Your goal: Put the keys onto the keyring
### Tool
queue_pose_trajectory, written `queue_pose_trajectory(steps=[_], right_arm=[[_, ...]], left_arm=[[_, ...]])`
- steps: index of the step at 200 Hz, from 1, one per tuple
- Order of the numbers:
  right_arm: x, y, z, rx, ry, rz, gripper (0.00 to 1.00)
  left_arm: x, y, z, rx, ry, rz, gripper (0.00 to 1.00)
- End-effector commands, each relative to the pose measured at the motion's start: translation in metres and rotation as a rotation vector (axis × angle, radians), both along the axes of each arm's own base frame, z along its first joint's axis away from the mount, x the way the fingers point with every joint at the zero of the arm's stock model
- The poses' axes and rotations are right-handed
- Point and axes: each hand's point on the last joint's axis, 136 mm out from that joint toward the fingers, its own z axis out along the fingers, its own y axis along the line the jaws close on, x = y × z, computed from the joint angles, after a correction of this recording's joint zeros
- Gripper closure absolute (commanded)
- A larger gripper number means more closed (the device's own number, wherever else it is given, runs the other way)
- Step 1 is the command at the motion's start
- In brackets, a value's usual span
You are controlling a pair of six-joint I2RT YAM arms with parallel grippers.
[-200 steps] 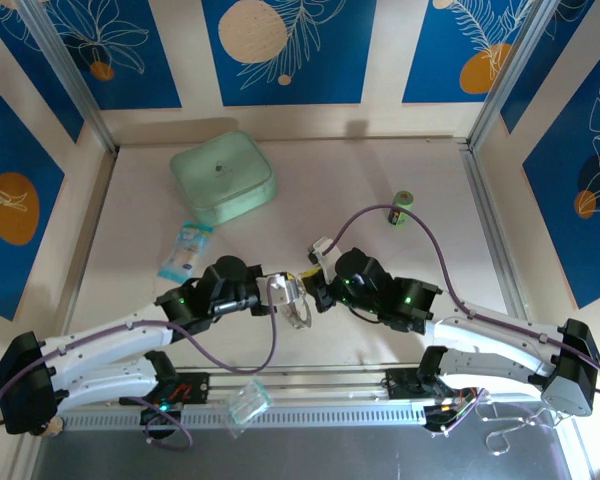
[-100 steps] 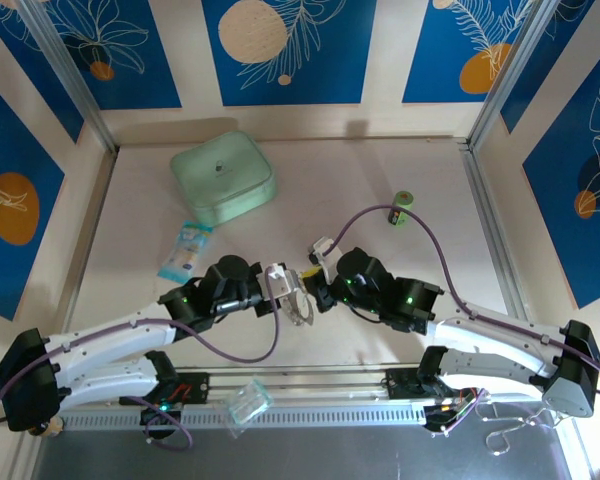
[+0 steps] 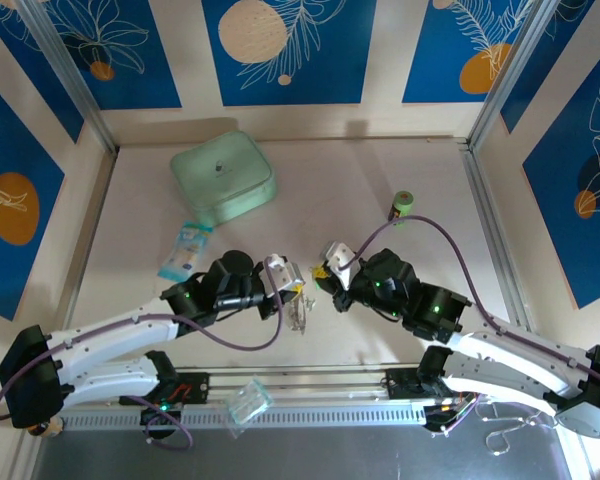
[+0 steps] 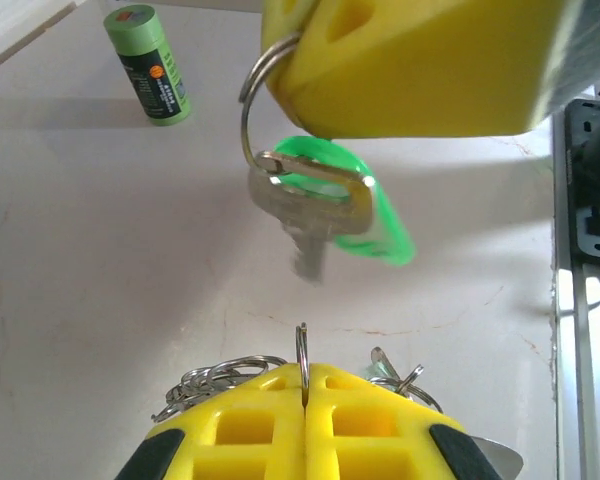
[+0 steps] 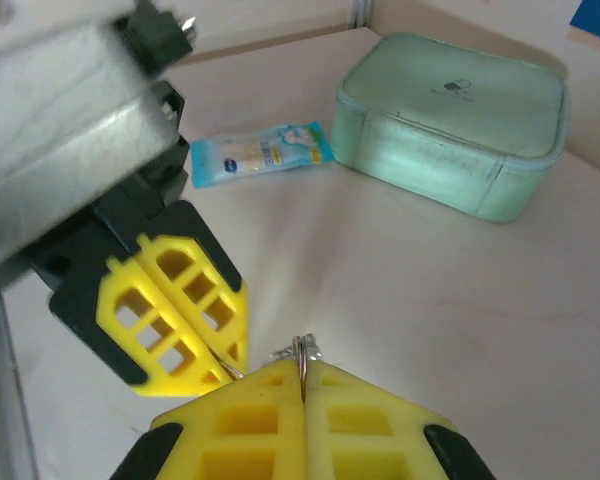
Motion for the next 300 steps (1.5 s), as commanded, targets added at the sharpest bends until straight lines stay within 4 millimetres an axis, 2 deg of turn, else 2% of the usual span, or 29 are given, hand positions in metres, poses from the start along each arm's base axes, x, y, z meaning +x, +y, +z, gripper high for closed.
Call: queue_pose_trajectory(steps=[1, 36, 79, 134, 177, 228, 300], right_arm=[[-0.004, -0.002, -0.020, -0.158, -0.124, 0.111, 1.00], [-0.004, -0.002, -0.017, -0.173, -0.171, 0.163, 1.00], [-0.008, -0.002, -0.017, -0.139, -0.106, 0.231, 1.00], [-0.003, 0.003, -0.016, -0.163, -0.080, 0.261, 1.00], [0.008, 0.006, -0.011, -0.222, -0.157, 0.227, 1.00], [0.007, 0.012, -0.016, -0.314, -0.224, 0.234, 1.00], [0.006, 0.003, -0.018, -0.360, -0.288, 0.201, 1.00]], left_arm=[[-0.003, -0.007, 0.019, -0.074, 0.074, -0.043, 1.00], [-0.004, -0.007, 0.023, -0.114, 0.178, -0.081, 1.00], [-0.002, -0.008, 0.021, -0.124, 0.287, -0.117, 1.00], [0.002, -0.009, 0.021, -0.119, 0.305, -0.168, 1.00], [0.008, -0.011, 0.014, -0.112, 0.346, -0.163, 1.00], [0.008, -0.011, 0.014, -0.113, 0.362, -0.158, 1.00], [0.011, -0.012, 0.015, -0.111, 0.386, -0.136, 1.00]])
